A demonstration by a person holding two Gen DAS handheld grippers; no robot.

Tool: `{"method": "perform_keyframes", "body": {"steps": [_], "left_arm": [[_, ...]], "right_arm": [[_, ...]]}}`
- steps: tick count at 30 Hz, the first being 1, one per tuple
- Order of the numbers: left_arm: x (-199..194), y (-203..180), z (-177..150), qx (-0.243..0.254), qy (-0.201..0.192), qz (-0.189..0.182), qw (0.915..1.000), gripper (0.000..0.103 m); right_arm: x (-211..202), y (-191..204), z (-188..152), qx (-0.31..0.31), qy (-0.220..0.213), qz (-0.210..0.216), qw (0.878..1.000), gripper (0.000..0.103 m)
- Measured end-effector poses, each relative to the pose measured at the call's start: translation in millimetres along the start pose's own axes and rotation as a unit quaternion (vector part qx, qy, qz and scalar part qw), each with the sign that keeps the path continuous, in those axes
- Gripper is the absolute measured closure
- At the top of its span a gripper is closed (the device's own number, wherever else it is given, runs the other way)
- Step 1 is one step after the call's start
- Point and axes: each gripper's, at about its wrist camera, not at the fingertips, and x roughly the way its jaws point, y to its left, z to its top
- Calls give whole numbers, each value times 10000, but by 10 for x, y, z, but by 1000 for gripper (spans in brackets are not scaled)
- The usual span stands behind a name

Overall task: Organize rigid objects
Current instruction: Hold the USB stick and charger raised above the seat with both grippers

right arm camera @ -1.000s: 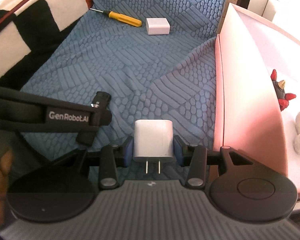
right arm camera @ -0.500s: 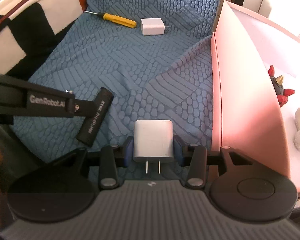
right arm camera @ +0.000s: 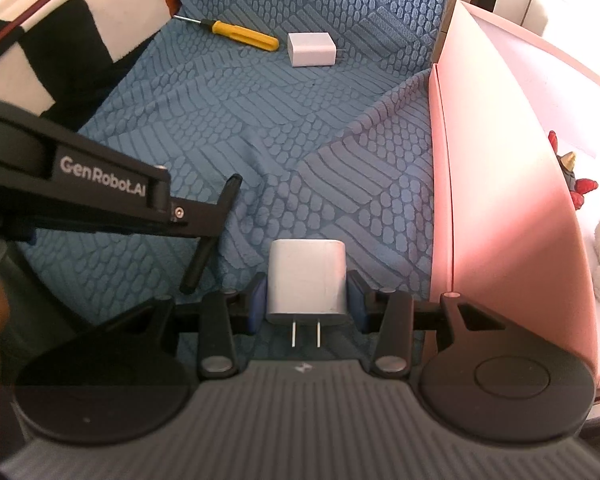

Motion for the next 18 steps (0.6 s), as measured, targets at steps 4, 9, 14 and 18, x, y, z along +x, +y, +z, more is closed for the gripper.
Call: {"method": "perform_keyframes", "body": {"steps": [4,9,14,18], "left_arm": [[-31,-9,3,43,2,181,9998,89],[-100,26,11,-35,-90,289,9995,88],[-131,176,30,-489,-159,177,9985,88],[-150,336,36,-945,-135,109,9954,88]], "right_arm": [[3,-2,-4,29,-1,22,10000,58],[5,-6,-5,33,-1,25,10000,58],[17,-22,0,110,3,67,9999,58],[18,-38,1,172,12,96,9998,58]]}}
